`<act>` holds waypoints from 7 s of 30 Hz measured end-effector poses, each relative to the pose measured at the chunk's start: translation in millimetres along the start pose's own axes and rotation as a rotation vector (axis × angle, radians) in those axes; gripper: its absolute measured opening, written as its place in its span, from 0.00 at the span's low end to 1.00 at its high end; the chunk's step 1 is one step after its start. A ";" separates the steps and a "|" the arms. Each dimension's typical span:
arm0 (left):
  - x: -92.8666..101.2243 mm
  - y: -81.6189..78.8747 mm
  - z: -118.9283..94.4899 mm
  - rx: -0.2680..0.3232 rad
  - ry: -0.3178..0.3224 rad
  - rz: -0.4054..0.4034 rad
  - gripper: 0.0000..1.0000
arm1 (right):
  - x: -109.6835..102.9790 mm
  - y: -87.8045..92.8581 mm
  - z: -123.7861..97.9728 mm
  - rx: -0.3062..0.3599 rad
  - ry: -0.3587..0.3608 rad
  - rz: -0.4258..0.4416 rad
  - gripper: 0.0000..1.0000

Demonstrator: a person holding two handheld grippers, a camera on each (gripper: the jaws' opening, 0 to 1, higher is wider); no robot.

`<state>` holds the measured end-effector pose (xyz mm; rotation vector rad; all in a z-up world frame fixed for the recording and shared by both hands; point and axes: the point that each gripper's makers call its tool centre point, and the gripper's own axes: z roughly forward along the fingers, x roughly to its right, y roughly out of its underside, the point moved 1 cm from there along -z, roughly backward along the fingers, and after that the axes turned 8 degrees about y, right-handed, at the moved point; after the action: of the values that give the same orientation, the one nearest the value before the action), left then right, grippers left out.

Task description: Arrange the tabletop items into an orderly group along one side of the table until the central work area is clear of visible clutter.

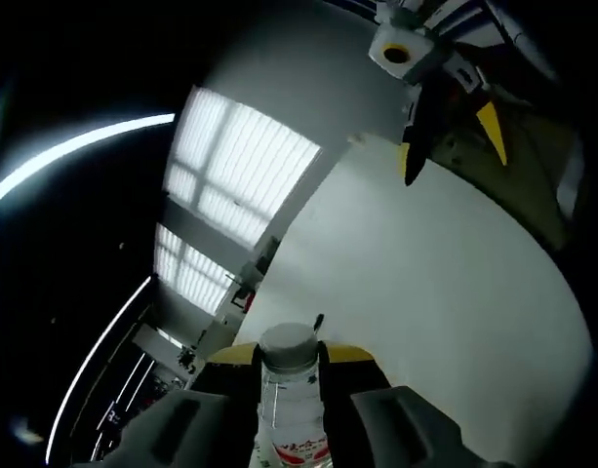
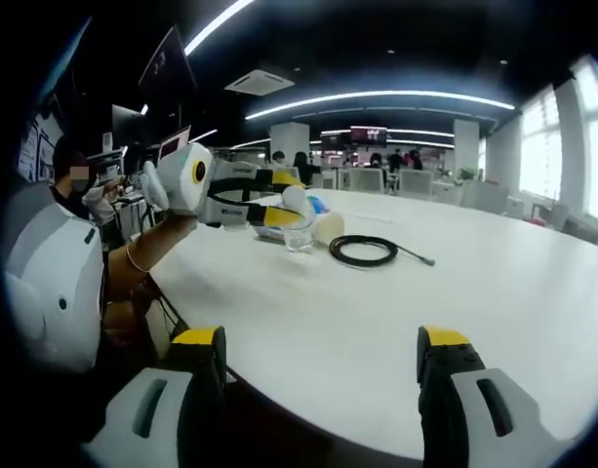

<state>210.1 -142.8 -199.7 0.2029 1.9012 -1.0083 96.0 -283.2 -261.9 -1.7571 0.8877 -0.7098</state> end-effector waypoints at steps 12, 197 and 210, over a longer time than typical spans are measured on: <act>-17.8 -4.3 -9.1 0.046 -0.028 -0.129 0.21 | 1.1 4.5 1.0 -0.011 0.000 0.006 0.76; -105.6 65.5 -34.4 0.021 -0.610 -0.938 0.21 | 5.6 1.1 8.7 -0.005 -0.043 0.007 0.75; -123.0 75.5 -66.9 0.012 -0.642 -0.960 0.21 | 1.4 -1.6 14.2 -0.005 -0.054 0.003 0.75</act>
<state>271.6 -14.1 -129.2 -1.0043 1.3467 -1.4585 108.5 -276.7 -264.9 -1.7711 0.8556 -0.6558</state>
